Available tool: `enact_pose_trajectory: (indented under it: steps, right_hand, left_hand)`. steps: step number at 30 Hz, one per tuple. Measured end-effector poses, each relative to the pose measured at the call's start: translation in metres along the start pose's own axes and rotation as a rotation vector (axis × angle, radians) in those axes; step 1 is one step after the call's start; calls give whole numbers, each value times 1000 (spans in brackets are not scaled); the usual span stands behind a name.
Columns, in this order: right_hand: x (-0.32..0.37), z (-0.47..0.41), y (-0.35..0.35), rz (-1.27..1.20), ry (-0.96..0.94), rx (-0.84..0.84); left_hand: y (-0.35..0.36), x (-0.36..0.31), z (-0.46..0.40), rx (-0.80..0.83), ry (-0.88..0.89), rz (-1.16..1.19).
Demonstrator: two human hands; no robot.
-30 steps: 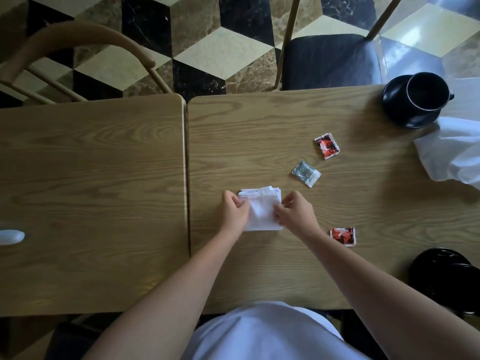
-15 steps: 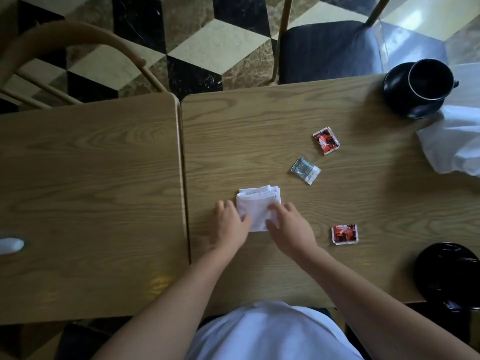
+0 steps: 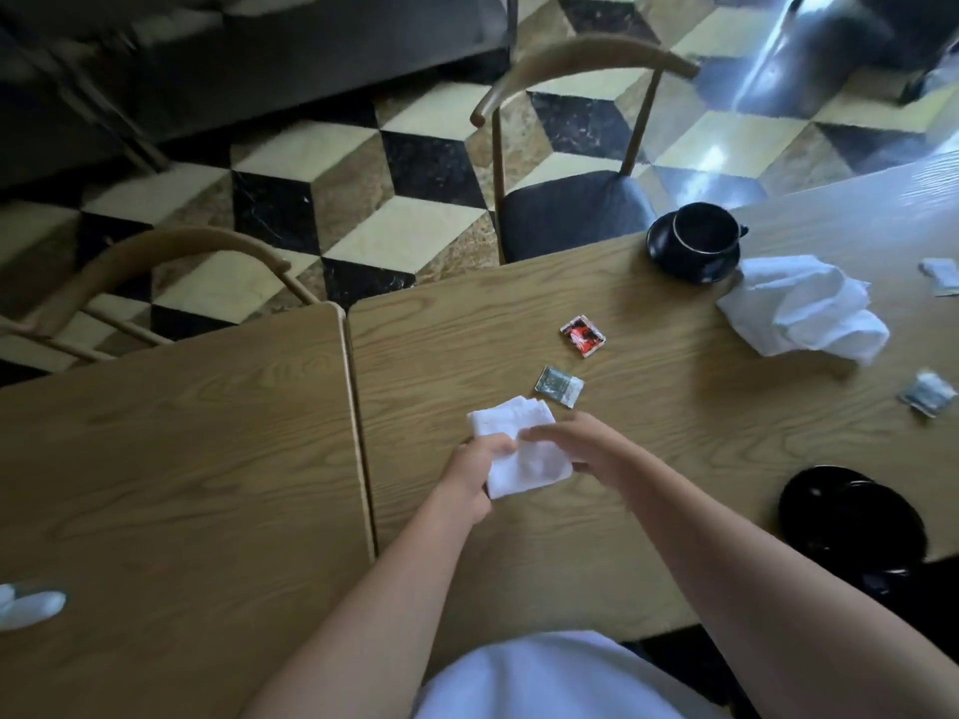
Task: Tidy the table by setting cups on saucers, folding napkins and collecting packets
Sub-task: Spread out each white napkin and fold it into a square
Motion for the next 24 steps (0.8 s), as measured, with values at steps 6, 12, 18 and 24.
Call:
enact_pose_trajectory:
  steps: [6, 12, 18, 24]
  right_hand:
    - [-14, 77, -33, -467, -194, 14]
    - [-59, 147, -63, -611, -366, -142]
    - [-97, 187, -87, -585, -395, -255]
    - [-130, 210, -120, -439, -312, -451]
  left_hand:
    - [40, 11, 62, 262, 230, -20]
    - [82, 49, 89, 224, 371, -135]
    - [120, 81, 96, 143, 418, -305]
    - [169, 112, 94, -91, 532, -536]
Point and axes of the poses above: each hand's wrist, its own z-axis away from the middle knuckle, its own y-axis out of the palm, x = y × z, the point moved 3 cm from there along -z, towards the middle knuckle, and after that the axes turned 10 degrees about -y, right-handed, at the moved point
